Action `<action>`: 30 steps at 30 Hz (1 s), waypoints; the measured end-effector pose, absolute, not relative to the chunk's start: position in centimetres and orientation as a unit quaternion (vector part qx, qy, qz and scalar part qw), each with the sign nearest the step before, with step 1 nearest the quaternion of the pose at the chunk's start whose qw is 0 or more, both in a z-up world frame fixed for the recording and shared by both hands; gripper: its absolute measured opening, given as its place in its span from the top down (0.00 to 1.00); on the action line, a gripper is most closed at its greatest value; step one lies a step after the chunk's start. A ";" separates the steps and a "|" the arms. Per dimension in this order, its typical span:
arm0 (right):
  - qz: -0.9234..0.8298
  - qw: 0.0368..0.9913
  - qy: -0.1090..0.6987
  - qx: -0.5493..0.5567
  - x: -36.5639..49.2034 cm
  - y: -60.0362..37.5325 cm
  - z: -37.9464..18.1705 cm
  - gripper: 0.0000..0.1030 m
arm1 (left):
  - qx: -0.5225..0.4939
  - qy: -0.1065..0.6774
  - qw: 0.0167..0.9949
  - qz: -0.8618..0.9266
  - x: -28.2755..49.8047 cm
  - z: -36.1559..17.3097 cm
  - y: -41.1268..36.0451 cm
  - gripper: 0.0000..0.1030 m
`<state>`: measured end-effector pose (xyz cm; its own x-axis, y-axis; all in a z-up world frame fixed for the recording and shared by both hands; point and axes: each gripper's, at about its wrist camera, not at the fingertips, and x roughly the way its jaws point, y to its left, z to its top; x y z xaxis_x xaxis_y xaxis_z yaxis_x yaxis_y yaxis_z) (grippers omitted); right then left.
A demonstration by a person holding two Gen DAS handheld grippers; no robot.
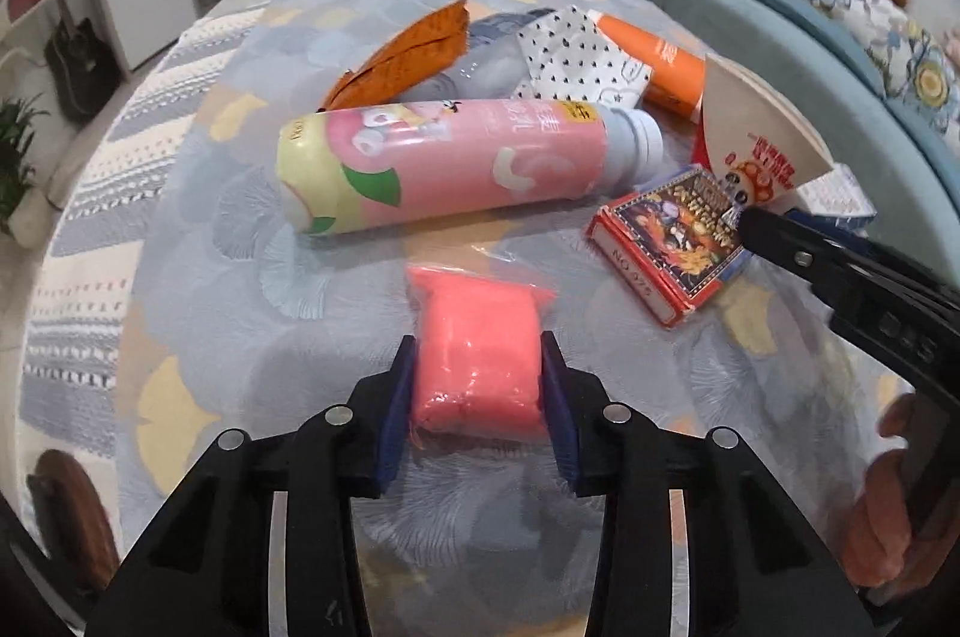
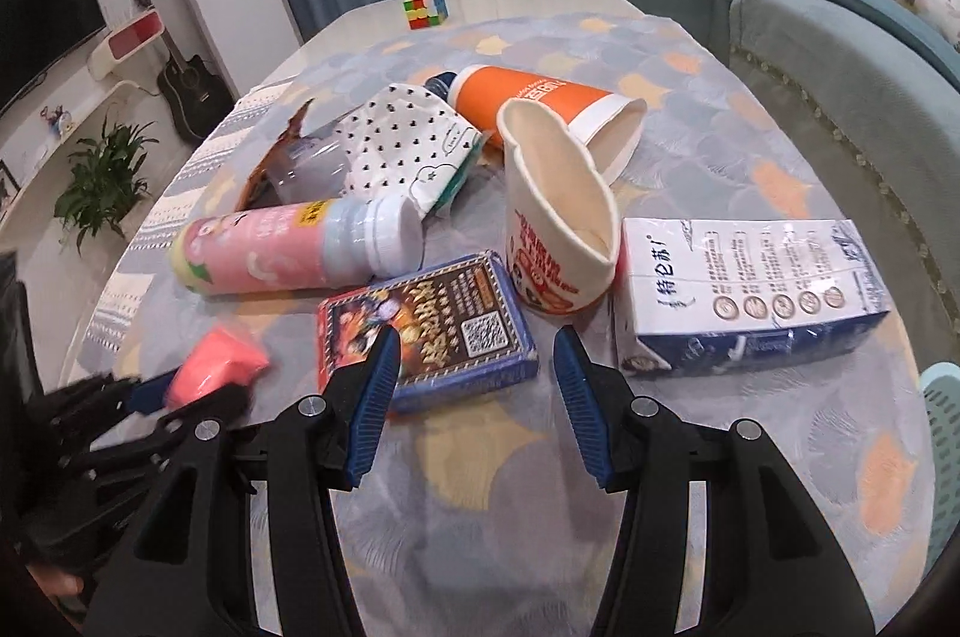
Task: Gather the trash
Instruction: 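Grasp the pink clay packet with the left gripper and lift it, then grasp the playing-card box with the right gripper while the left gripper holds the pink packet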
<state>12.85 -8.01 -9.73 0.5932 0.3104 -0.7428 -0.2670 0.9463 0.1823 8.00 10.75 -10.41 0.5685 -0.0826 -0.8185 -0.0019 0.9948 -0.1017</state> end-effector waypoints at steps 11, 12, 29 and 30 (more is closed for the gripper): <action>0.206 0.865 0.457 0.038 14.6 -7.0 -11.0 0.52 | -0.092 0.415 0.905 0.009 5.5 -8.4 13.7 0.65; 0.212 0.864 0.456 0.033 14.1 -6.8 -10.9 0.52 | -0.095 0.412 0.906 0.013 5.3 -8.1 13.8 0.65; 0.287 0.861 0.417 -0.048 10.4 -3.0 -8.2 0.19 | -0.115 0.389 0.912 0.059 4.3 -7.0 16.6 0.65; 0.296 0.853 0.427 -0.050 11.2 -2.8 -8.6 0.19 | -0.114 0.389 0.912 0.057 4.3 -7.0 16.5 0.65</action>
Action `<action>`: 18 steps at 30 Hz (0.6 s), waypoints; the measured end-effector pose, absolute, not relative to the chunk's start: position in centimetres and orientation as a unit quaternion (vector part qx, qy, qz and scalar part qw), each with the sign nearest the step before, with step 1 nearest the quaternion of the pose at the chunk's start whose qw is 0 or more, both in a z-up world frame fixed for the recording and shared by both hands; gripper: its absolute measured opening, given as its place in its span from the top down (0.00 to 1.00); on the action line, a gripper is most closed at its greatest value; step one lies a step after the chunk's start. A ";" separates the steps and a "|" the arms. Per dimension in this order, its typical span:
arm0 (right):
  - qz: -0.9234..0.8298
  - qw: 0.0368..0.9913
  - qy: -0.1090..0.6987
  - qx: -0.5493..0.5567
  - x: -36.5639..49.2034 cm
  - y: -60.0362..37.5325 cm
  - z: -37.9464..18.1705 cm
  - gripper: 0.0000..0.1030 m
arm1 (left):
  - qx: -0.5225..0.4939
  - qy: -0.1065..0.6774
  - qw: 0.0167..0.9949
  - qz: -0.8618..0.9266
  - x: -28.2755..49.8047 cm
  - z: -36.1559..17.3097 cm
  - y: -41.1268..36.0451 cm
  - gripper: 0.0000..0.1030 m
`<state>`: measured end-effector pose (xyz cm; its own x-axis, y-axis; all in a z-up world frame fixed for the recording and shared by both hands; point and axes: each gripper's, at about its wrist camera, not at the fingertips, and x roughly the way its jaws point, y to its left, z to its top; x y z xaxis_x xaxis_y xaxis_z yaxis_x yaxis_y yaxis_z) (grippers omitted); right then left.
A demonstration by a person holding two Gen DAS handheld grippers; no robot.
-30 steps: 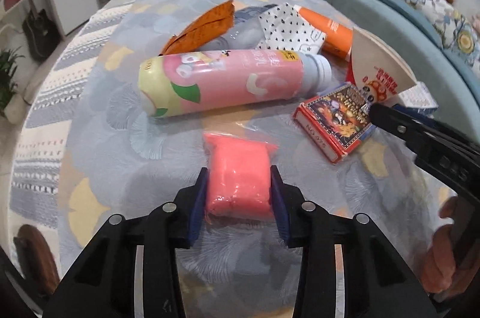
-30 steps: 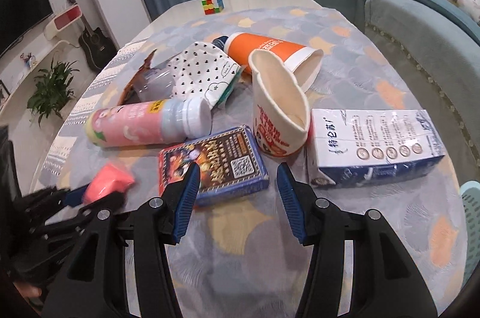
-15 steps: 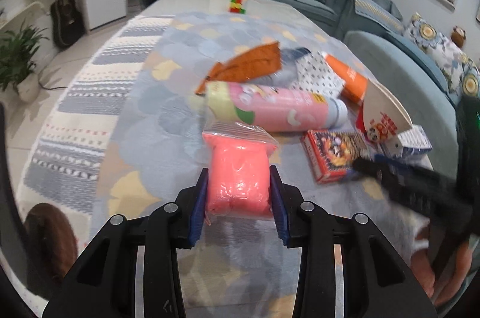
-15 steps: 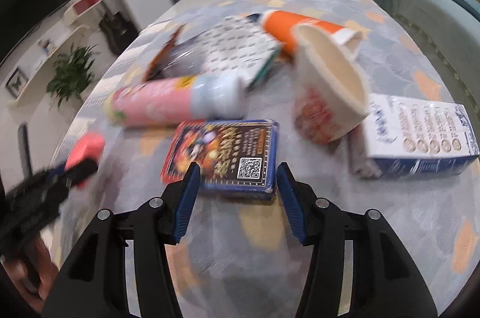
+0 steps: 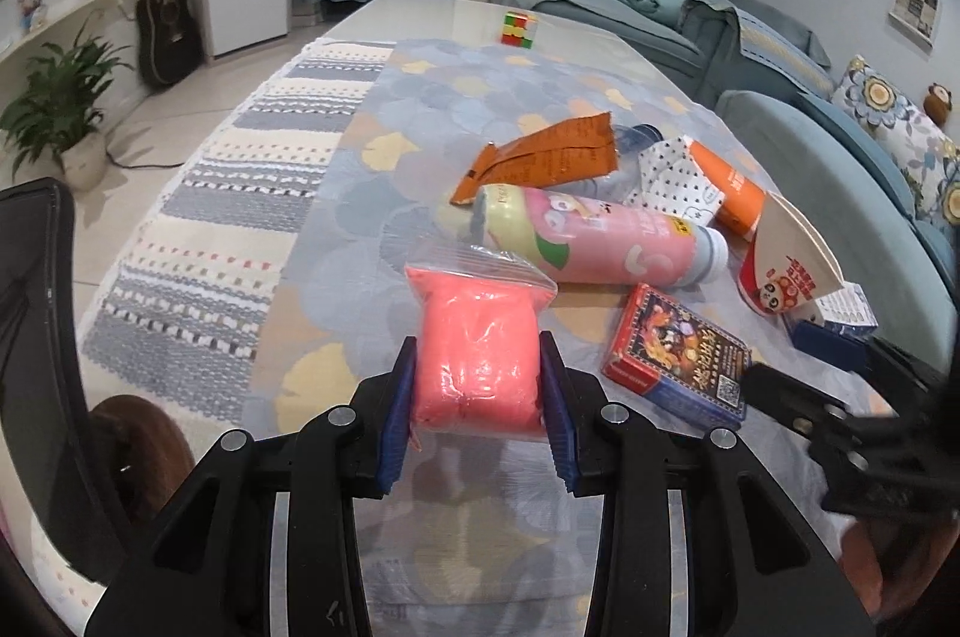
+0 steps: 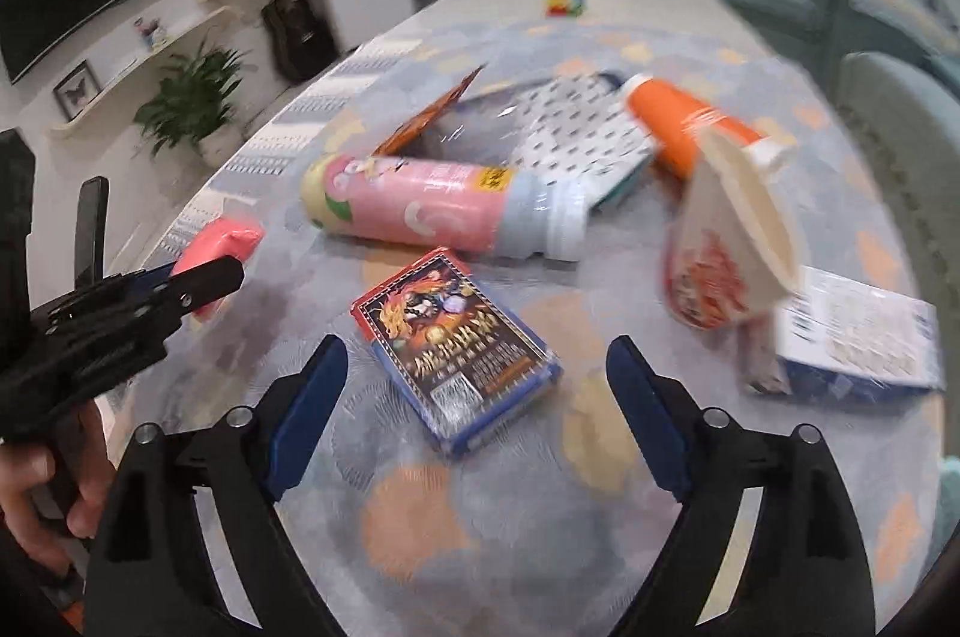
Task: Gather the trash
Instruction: 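Grasp the playing-card box with the right gripper while the left gripper holds the pink packet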
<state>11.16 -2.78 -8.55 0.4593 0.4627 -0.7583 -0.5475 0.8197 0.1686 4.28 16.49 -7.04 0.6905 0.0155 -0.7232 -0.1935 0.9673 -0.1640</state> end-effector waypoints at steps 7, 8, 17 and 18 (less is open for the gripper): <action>0.335 0.823 0.452 -0.083 12.7 -0.5 -10.5 0.19 | -0.123 0.395 0.909 0.051 4.5 -7.6 16.6 0.64; 0.336 0.822 0.451 -0.086 12.7 -0.3 -10.6 0.19 | -0.123 0.395 0.909 0.050 4.6 -7.7 16.6 0.64; 0.327 0.828 0.439 -0.122 11.1 0.8 -11.0 0.35 | -0.111 0.397 0.910 0.045 4.7 -7.7 15.7 0.64; 0.325 0.830 0.436 -0.125 10.8 0.8 -11.0 0.37 | -0.110 0.397 0.910 0.045 4.7 -7.6 15.7 0.64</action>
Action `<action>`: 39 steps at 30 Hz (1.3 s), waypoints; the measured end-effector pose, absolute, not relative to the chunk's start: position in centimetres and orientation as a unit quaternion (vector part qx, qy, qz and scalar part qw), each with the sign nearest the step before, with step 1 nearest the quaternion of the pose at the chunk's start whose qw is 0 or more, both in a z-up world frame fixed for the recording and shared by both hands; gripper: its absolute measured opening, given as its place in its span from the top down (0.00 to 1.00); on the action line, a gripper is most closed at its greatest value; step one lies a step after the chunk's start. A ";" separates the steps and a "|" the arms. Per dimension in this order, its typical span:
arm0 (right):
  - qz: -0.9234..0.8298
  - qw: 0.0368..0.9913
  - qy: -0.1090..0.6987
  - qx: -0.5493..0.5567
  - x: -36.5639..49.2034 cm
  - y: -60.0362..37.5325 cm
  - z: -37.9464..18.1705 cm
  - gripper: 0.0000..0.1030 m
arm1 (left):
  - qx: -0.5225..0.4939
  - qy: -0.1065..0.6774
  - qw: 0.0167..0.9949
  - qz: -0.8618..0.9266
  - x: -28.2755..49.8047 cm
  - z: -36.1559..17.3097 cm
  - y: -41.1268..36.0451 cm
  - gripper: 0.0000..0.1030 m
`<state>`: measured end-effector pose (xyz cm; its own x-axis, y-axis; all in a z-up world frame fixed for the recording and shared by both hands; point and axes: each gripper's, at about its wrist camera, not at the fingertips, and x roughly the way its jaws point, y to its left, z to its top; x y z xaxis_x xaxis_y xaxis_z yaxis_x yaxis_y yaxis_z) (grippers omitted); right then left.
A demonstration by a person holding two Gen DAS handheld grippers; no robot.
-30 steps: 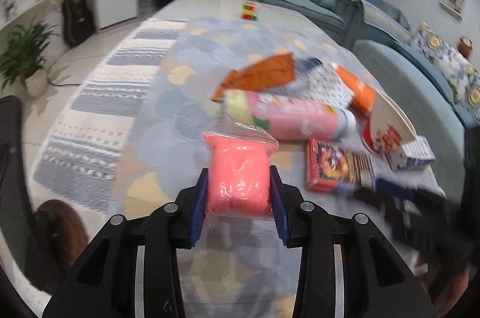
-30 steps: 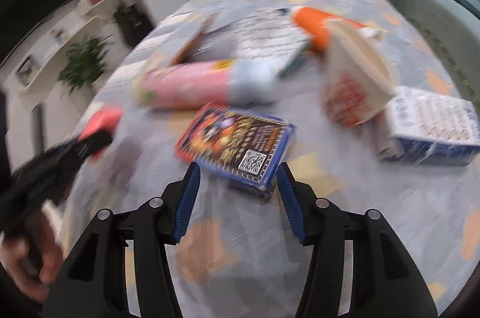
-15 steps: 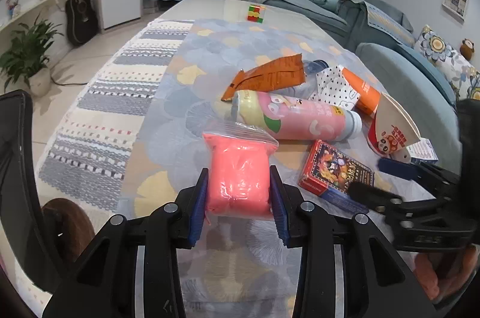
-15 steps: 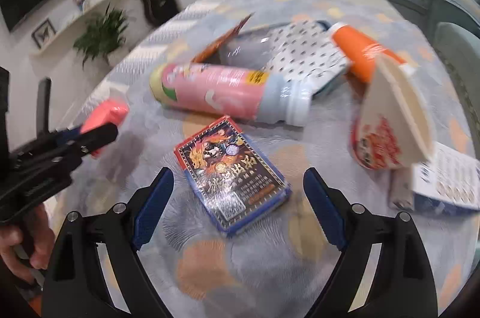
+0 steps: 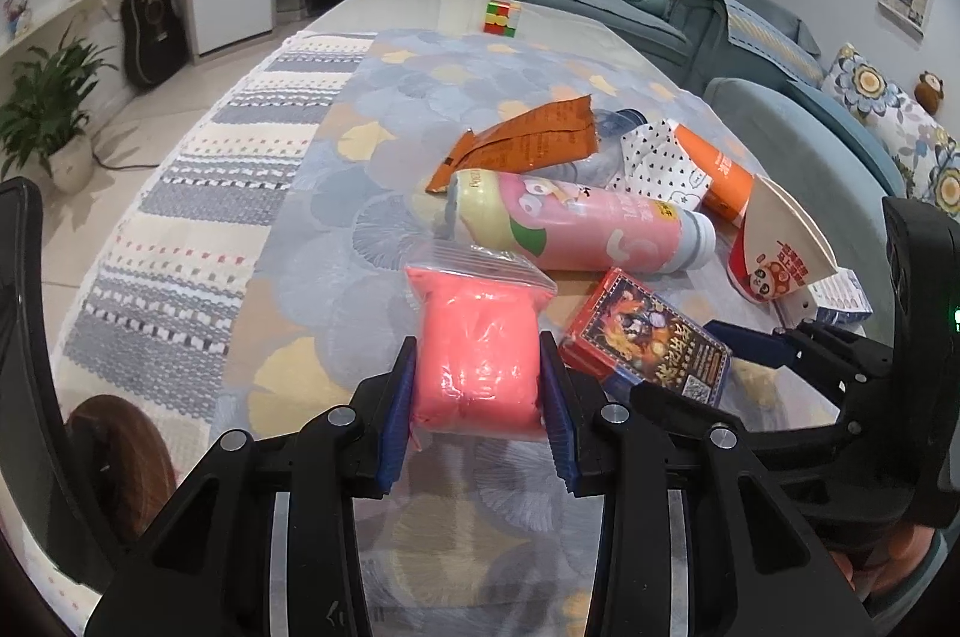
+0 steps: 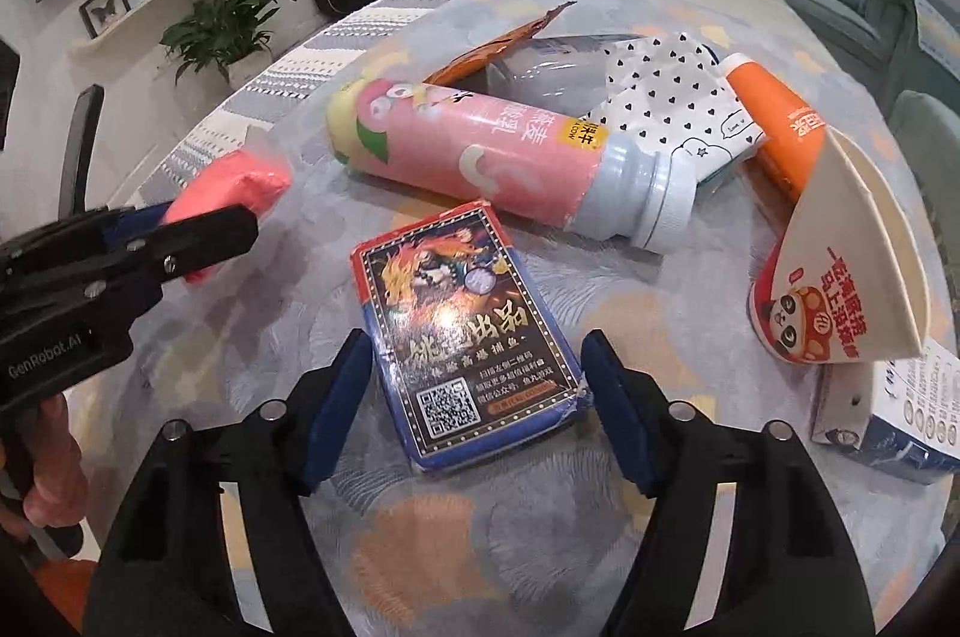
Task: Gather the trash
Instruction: 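Grasp the playing-card box with the right gripper while the left gripper holds the pink packet, then carry the pink packet and card box over the blue basket and open both grippers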
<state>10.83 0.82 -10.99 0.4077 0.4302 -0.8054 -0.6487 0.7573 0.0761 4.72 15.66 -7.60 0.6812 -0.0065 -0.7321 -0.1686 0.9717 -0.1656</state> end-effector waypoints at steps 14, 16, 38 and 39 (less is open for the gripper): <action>0.236 0.897 0.368 -0.070 5.3 -6.7 -4.8 0.40 | -0.073 0.348 0.935 0.004 2.5 -2.0 11.1 0.64; 0.216 0.906 0.359 -0.063 4.6 -8.8 -3.6 0.40 | -0.063 0.340 0.938 -0.014 2.2 -0.7 9.1 0.64; -0.015 0.939 0.341 0.025 -2.3 -33.6 -1.9 0.40 | 0.010 0.370 0.899 -0.234 3.8 -0.6 -15.7 0.65; -0.024 0.937 0.347 0.031 -2.3 -34.5 -2.5 0.40 | 0.016 0.374 0.895 -0.241 4.0 -0.9 -16.7 0.65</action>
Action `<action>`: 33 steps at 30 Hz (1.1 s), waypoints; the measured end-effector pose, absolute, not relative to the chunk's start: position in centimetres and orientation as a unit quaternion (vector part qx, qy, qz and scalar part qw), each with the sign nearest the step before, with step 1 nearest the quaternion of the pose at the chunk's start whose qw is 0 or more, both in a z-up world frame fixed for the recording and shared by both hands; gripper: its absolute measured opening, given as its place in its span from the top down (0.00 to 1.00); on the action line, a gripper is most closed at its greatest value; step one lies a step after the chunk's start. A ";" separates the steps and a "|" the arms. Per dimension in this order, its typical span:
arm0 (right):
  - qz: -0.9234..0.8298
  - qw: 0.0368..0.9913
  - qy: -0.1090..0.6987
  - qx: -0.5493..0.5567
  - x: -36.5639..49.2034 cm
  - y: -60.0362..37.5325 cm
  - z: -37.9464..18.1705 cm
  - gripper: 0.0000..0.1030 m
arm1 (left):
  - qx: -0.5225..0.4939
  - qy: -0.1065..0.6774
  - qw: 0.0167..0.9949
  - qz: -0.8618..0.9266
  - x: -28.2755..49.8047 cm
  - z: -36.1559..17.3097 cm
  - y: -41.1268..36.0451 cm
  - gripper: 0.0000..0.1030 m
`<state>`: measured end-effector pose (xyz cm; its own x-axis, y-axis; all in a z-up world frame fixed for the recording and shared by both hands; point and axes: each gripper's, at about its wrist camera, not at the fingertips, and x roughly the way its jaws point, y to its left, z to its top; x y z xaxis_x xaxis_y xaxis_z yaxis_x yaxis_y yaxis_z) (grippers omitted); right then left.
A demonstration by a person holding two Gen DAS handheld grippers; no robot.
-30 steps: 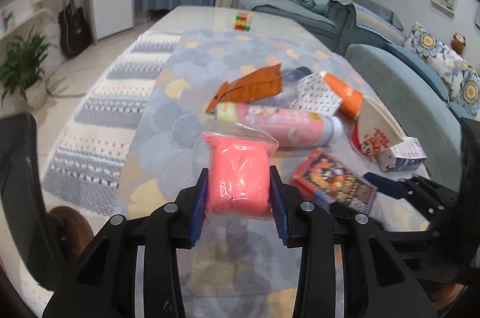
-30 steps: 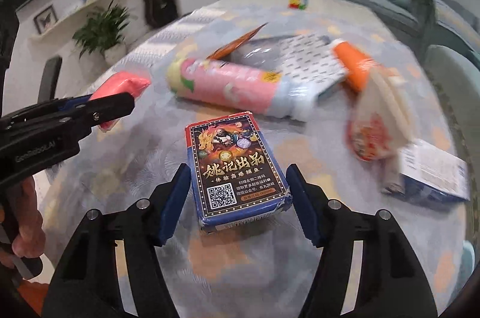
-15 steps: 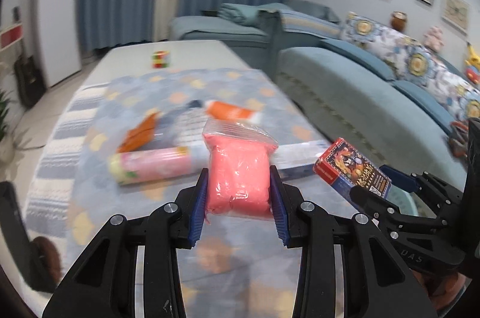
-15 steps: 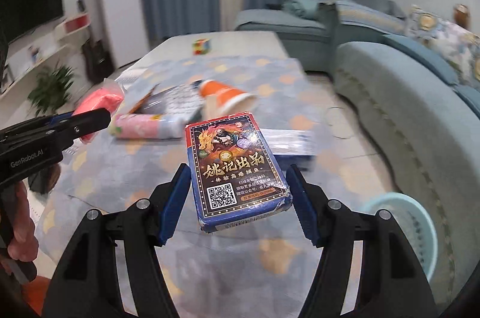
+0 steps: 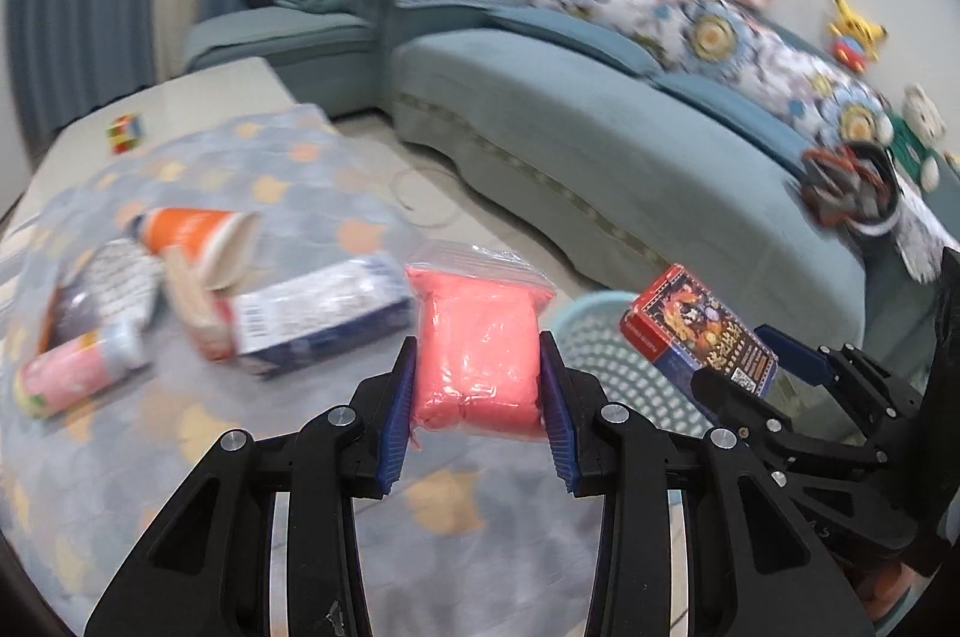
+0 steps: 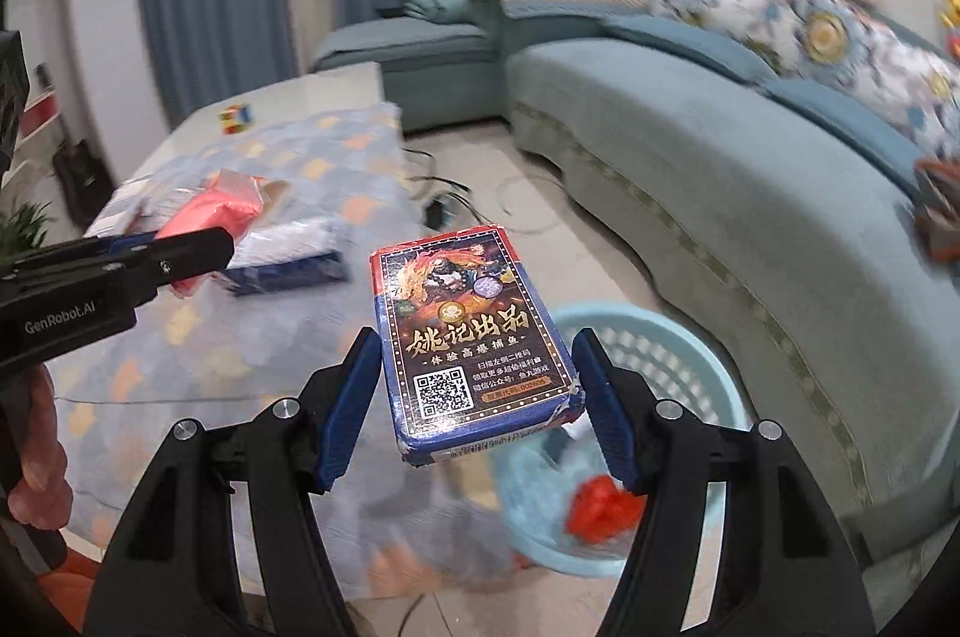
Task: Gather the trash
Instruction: 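Carry the pink packet and card box over the blue basket and open both grippers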
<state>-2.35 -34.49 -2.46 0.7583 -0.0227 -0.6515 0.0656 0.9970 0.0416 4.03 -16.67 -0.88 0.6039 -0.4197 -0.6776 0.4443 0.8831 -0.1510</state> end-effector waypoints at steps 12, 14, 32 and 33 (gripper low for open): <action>-0.118 0.892 0.420 0.116 -2.5 -42.9 -9.5 0.40 | 0.060 0.437 0.836 -0.326 6.3 -6.5 -26.2 0.64; -0.130 0.883 0.433 0.128 -2.3 -43.8 -10.5 0.39 | 0.064 0.445 0.828 -0.336 6.4 -7.4 -27.1 0.59; -0.118 0.879 0.434 0.158 -3.1 -44.0 -10.6 0.38 | 0.025 0.429 0.835 -0.344 5.6 -5.7 -25.2 0.30; -0.110 0.885 0.426 0.152 -3.1 -43.3 -9.8 0.38 | 0.021 0.422 0.839 -0.343 5.4 -5.0 -24.5 0.30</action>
<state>-3.15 -43.32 -9.82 0.6134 -0.0659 -0.7870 0.3251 0.9293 0.1755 5.40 -24.53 -5.04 0.4093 -0.5577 -0.7221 0.5932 0.7640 -0.2538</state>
